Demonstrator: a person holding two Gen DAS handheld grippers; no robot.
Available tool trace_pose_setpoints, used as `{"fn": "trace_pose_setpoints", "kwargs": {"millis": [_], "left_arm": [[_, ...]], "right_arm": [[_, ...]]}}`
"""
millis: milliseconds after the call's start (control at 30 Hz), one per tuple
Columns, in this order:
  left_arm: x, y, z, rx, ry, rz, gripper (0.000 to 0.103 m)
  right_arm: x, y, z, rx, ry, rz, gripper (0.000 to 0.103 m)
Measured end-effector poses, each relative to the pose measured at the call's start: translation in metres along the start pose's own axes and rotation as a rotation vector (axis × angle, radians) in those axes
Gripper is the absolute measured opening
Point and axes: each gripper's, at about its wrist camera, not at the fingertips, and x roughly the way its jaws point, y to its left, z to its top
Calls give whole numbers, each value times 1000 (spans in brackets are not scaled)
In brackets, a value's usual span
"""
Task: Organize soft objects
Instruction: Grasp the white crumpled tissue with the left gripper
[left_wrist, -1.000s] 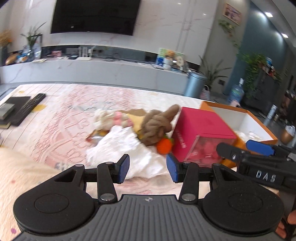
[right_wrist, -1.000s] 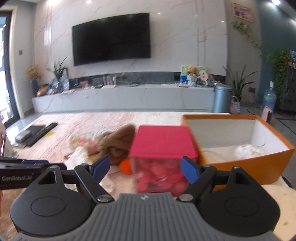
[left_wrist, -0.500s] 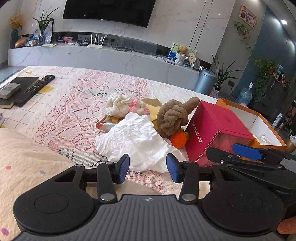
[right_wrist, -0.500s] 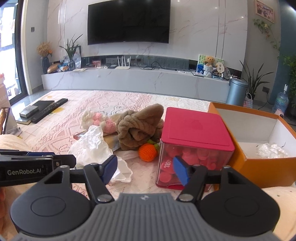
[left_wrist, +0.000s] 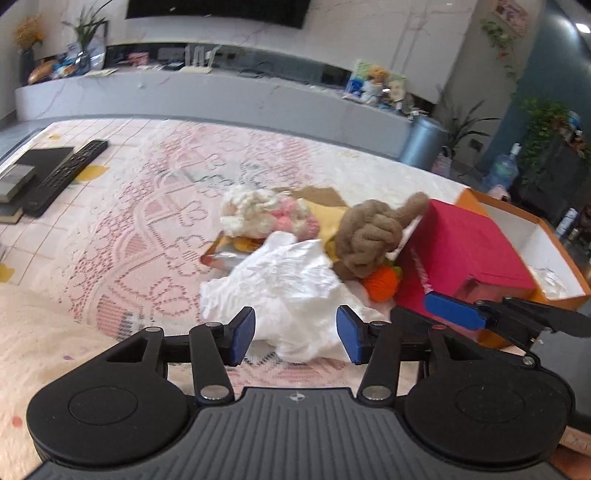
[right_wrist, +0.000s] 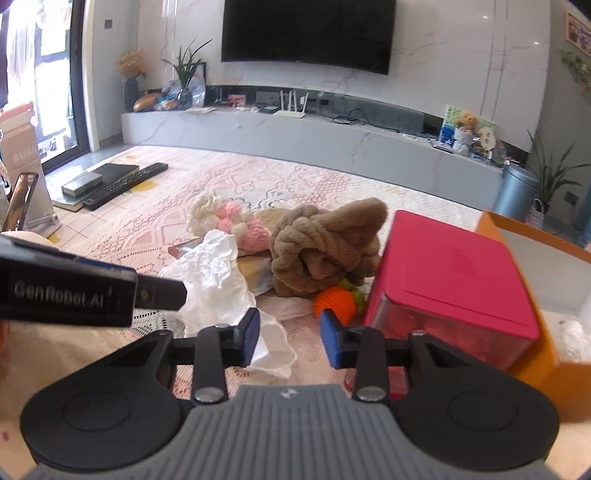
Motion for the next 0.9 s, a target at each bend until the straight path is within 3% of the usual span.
{"fn": "trace_pose_setpoints", "kwargs": {"millis": [167, 467, 767, 900], "left_arm": [[17, 10, 7, -60, 44, 25, 67], [36, 25, 5, -181, 83, -29, 79], [54, 24, 0, -198, 159, 14, 80], [57, 23, -1, -204, 161, 27, 80]], "right_arm": [[24, 6, 10, -39, 8, 13, 28], [56, 19, 8, -68, 57, 80, 21], [61, 25, 0, -69, 91, 133, 21], [55, 20, 1, -51, 70, 95, 21]]}}
